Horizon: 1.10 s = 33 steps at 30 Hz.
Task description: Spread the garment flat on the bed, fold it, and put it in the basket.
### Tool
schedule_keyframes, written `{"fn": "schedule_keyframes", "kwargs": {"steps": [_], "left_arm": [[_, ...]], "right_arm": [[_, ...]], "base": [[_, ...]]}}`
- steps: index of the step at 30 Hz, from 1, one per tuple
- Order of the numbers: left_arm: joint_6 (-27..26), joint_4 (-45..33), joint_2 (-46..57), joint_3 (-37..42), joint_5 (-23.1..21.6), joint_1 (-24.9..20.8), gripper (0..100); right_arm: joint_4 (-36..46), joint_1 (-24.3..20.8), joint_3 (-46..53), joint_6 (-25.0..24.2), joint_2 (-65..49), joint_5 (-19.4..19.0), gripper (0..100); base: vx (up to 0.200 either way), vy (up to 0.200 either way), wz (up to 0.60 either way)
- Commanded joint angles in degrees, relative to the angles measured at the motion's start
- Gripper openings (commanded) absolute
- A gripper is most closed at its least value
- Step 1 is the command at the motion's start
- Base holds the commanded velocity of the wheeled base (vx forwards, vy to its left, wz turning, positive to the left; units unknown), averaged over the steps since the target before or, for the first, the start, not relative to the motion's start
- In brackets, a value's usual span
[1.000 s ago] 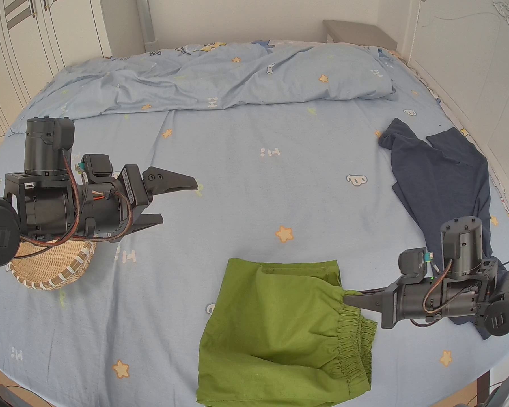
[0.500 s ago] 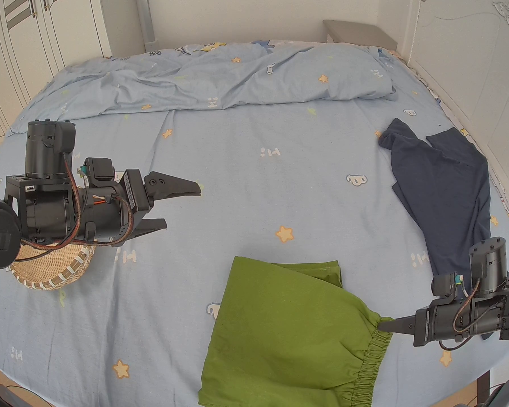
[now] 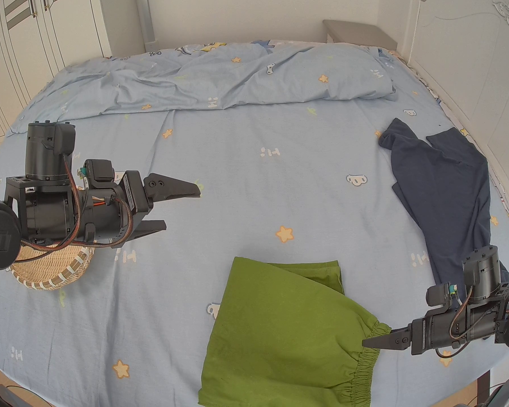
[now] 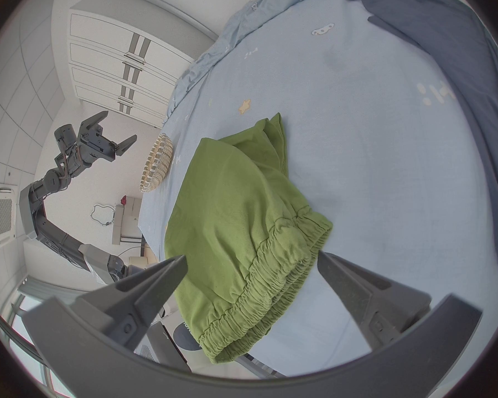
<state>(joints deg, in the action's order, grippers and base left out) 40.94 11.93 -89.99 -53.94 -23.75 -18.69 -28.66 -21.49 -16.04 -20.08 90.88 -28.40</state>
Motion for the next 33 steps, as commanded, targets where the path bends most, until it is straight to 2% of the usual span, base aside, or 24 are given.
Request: {"fn": "schedule_keyframes", "kwargs": {"steps": [1,8,16,28,33], "left_arm": [[0.02,0.11,-0.18,0.15,0.02,0.06,100],[0.02,0.11,-0.18,0.24,0.02,-0.03,100],[0.02,0.11,-0.10,0.15,0.02,-0.03,100],[0.02,0.11,-0.01,0.15,0.02,-0.03,100],[0.02,0.11,-0.01,0.24,0.02,-0.03,100]], "right_arm": [[-0.08,1.01,0.05,-1.54,1.58,-0.78,100],[-0.26,2.95,-0.66,-2.86,6.33,-4.20,100],[-5.35,3.12,-0.04,-2.95,11.60,-4.64,100],[-5.88,2.60,-1.45,-3.04,14.06,-5.35,100],[-9.31,2.60,-2.33,-5.15,15.20,-6.40,100]], "base": [[0.000,0.000,0.00],[0.000,0.000,0.00],[0.000,0.000,0.00],[0.000,0.000,0.00],[0.000,0.000,0.00]]}}
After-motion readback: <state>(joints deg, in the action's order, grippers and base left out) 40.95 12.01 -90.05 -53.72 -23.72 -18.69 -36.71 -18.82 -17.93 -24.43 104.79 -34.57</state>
